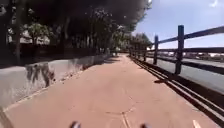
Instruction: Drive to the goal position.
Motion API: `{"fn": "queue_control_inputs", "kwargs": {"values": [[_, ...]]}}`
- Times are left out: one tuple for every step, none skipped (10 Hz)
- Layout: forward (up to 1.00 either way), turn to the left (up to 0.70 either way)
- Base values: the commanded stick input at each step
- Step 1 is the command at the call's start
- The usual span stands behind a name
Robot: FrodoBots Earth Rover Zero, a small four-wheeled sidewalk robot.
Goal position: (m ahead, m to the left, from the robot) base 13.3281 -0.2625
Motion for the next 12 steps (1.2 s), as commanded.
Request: {"fn": "queue_control_inputs", "kwargs": {"values": [[0.85,-0.11],[0.85,-0.32],[0.85,-0.34],[0.85,-0.34],[0.85,-0.34],[0.85,-0.21],[0.85,0.0],[0.85,0.0],[0.85,0.0],[0.85,0.0],[0.85,0.0],[0.85,0.0]]}}
